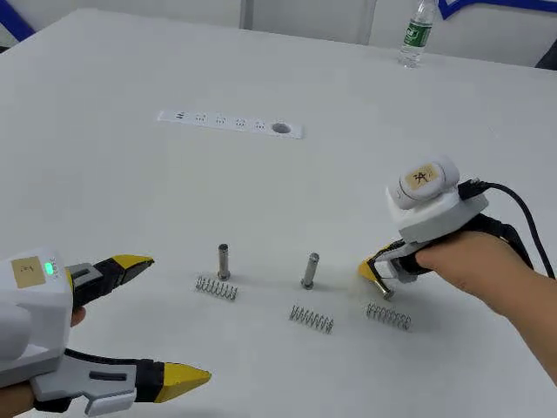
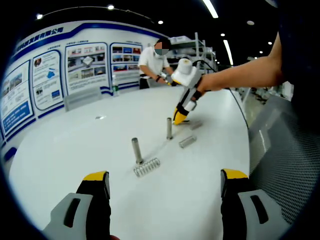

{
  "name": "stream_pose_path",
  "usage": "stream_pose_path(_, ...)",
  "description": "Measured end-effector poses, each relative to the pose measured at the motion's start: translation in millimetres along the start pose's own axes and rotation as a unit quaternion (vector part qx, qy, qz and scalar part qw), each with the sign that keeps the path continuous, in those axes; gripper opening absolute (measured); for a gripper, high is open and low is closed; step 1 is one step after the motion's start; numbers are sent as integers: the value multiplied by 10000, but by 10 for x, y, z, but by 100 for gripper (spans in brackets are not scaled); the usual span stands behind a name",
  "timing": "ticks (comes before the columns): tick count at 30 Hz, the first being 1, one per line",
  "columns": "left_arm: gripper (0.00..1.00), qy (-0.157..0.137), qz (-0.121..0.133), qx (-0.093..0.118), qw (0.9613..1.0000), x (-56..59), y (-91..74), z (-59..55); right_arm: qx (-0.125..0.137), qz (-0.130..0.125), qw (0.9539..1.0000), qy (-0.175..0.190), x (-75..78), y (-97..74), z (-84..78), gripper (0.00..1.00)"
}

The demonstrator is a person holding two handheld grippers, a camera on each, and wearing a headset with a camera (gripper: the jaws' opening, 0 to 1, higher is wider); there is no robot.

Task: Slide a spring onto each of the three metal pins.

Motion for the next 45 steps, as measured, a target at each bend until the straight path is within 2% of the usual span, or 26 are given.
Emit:
stream_pose_path(12, 93, -40, 14, -1, 10000, -3, -4, -17, -156, 85, 9998, 60, -40, 11, -10, 11)
stream_pose_path(17, 93, -32, 7, 1, 10000, 1, 1, -8, -143, 96, 9995, 257, -27, 15, -14, 9)
stream_pose_path(22, 93, -34, 13, 12, 10000, -7, 11, 4, 20, 144, 9989, 445, -11, 5, -23, 8)
stream_pose_path(30, 92, -8, 34, 41, 10000, -18, 2, 30, 244, 33, 9992, 309, -25, -168, 70, 9)
stream_pose_path(37, 92, 14, 36, 49, 10000, -7, -19, 28, 402, -79, 9988, 253, -56, -331, 44, 9)
stream_pose_path(45, 92, 45, 14, 48, 10000, -5, -13, 41, 612, -170, 9974, 353, -65, -468, -43, 9)
Point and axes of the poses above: the centre of the closed fingertips' face, and the gripper's own axes: y roughly forward along the fingers, x roughly to its right, z roughly out of its top, the point moved 4 cm from there along -y, roughly backward along the fingers, and after that the axes turned 7 degrees about z, right-handed, at the moved point
